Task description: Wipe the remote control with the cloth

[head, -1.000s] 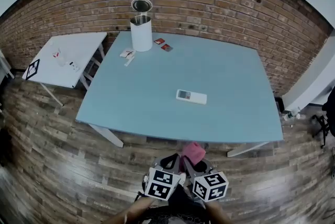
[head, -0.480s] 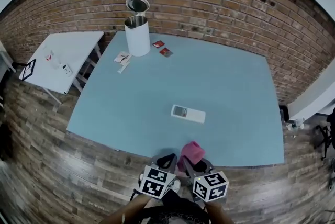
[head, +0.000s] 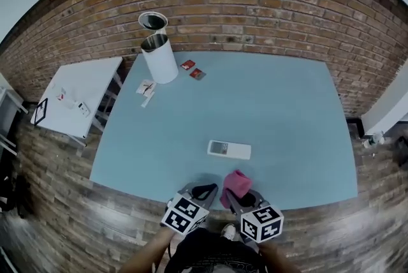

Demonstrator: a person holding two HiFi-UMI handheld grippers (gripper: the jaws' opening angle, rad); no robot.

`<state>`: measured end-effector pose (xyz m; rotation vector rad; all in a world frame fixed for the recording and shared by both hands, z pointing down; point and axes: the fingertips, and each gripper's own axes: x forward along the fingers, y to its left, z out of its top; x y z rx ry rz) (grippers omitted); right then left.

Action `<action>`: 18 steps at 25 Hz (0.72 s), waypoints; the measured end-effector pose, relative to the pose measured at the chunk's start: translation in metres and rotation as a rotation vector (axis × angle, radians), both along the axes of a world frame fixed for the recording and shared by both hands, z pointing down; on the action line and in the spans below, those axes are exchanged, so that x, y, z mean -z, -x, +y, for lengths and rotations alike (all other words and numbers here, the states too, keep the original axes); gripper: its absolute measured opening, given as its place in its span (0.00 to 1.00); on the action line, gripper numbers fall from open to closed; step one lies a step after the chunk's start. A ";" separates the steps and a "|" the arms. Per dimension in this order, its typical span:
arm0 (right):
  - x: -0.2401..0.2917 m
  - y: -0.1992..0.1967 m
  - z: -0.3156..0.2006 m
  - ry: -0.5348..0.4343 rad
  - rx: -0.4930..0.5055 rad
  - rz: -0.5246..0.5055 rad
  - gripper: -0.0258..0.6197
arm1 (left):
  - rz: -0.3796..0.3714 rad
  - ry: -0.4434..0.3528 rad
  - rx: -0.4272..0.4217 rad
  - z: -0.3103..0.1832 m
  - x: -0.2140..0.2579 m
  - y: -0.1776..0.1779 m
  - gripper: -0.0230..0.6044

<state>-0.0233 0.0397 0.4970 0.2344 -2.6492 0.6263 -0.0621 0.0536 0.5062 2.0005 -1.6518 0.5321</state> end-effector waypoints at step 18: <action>0.009 0.032 -0.056 -0.036 -0.123 0.029 0.14 | -0.280 0.154 -0.519 -0.066 -0.031 0.063 0.26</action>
